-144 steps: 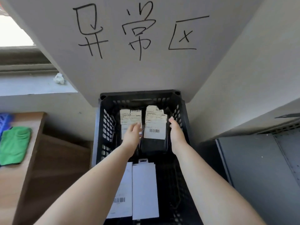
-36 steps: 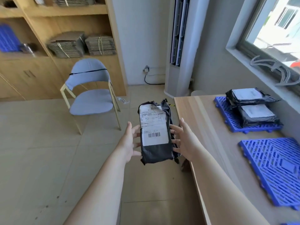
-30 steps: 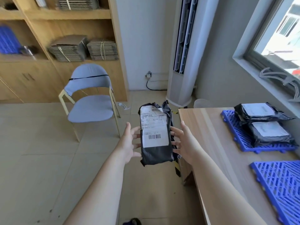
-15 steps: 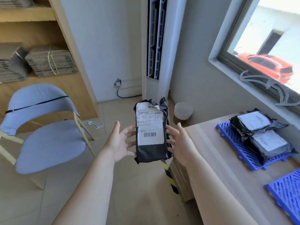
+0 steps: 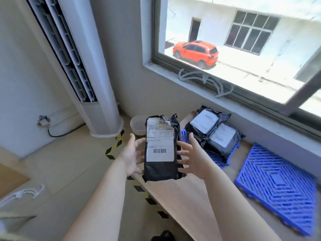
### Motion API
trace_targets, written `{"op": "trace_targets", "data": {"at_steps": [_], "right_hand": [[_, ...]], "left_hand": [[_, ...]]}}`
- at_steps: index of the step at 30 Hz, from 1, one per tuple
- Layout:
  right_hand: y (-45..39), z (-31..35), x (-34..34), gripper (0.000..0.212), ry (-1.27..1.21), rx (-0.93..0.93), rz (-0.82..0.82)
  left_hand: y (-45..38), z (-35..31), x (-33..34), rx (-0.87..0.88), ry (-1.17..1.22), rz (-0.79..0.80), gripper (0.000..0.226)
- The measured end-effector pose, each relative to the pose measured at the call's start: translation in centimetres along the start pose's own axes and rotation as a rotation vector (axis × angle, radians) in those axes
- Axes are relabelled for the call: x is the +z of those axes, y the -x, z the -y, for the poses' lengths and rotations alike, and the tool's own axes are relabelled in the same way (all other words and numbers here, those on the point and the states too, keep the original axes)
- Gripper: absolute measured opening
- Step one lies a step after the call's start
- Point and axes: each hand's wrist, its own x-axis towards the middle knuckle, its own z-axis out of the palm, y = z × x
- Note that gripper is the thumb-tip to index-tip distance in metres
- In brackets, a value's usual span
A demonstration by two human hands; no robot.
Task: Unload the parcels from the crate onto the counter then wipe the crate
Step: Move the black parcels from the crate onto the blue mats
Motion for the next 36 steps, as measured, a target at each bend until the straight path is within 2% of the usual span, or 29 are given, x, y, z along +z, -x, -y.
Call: {"op": "trace_targets", "data": {"at_steps": [7, 12, 16, 20, 28, 33, 36], "right_hand": [[-2.9, 4.9, -10.3, 0.061, -0.104, -0.064, -0.195], [-4.5, 5.4, -16.3, 0.060, -0.262, -0.123, -0.383], [-5.1, 5.4, -19.5, 0.061, -0.356, -0.157, -0.507], [-6.2, 6.4, -21.9, 0.070, -0.387, -0.137, -0.605], [-9.8, 8.0, -24.3, 0.068, -0.452, -0.069, -0.733], [-12.2, 7.1, -24.6, 0.071, -0.495, 0.011, -0.700], [-13.6, 6.6, -23.6, 0.057, -0.392, 0.019, -0.768]], "left_hand": [[-7.8, -5.1, 12.4, -0.016, -0.173, 0.129, 0.060], [-12.6, -7.0, 20.4, -0.079, -0.311, 0.233, 0.061], [-16.6, -8.1, 25.1, -0.179, -0.410, 0.357, 0.064], [-20.1, -8.6, 28.9, -0.290, -0.445, 0.414, 0.068], [-25.0, -9.5, 32.6, -0.381, -0.514, 0.408, 0.059], [-26.8, -9.1, 32.7, -0.381, -0.585, 0.384, 0.049], [-27.2, -8.6, 32.3, -0.320, -0.626, 0.367, 0.036]]}}
